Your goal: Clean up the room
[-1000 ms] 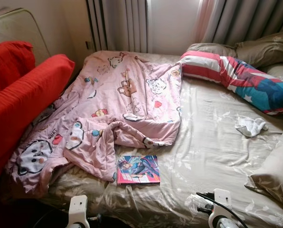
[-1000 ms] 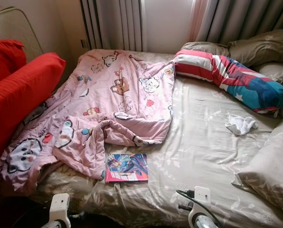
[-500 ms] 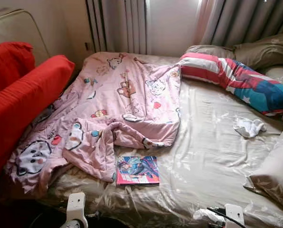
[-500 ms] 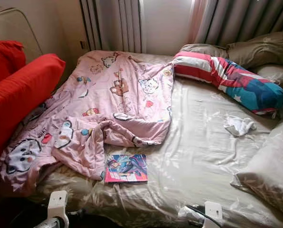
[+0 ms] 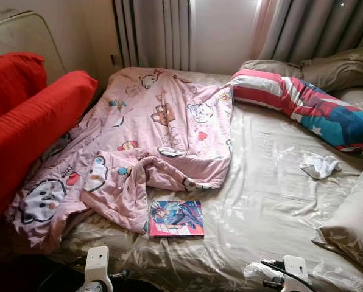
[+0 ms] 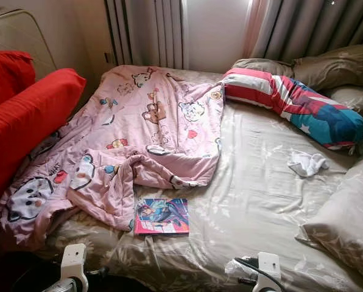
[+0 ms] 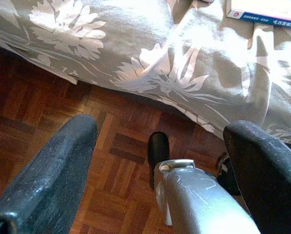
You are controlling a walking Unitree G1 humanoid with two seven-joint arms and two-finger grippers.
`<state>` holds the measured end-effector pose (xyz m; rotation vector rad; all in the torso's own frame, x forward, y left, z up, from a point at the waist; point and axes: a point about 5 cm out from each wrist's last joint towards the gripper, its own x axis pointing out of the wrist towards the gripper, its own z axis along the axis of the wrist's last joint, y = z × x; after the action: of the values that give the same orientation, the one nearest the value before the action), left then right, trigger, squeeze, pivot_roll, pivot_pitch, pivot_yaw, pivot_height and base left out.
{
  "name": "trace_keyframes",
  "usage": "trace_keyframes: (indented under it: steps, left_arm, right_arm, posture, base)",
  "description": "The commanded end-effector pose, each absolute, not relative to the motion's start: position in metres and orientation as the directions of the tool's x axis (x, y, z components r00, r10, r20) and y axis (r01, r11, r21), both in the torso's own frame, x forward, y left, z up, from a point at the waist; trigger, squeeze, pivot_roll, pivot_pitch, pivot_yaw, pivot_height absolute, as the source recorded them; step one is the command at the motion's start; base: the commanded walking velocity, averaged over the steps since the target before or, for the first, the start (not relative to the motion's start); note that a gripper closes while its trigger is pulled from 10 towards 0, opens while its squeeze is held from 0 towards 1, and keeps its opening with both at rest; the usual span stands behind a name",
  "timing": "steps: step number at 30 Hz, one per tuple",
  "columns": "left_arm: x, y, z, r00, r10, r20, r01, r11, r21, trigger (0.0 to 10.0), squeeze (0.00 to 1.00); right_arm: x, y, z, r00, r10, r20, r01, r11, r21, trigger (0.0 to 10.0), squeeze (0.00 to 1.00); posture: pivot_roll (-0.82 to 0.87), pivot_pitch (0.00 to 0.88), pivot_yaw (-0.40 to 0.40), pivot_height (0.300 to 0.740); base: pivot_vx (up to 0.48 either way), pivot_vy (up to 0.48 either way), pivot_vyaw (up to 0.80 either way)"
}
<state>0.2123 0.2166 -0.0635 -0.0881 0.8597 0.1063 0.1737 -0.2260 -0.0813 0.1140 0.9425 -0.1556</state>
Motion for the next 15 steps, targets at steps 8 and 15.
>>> trace_keyframes:
  steps: [8, 15]
  left_arm:
    - [0.2070, 0.2194, -0.0663, 0.628, 0.069, -0.776, -0.132, 0.991, -0.019, 10.0, 0.00]
    - [0.2068, 0.2185, -0.0665, 0.628, 0.064, -0.775, -0.134, 0.991, -0.027, 10.0, 0.00]
  right_arm:
    - [0.1818, -0.2254, -0.0776, 0.593, -0.073, -0.802, 0.167, 0.985, 0.034, 10.0, 0.00]
    - [0.1815, -0.2253, -0.0778, 0.591, -0.071, -0.803, 0.163, 0.986, 0.032, 10.0, 0.00]
  posture:
    - [0.10, 0.014, -0.041, 0.740]
    - [0.10, 0.023, -0.042, 0.740]
  base:
    - [0.000, 0.000, 0.80]
    - [0.000, 0.000, 0.80]
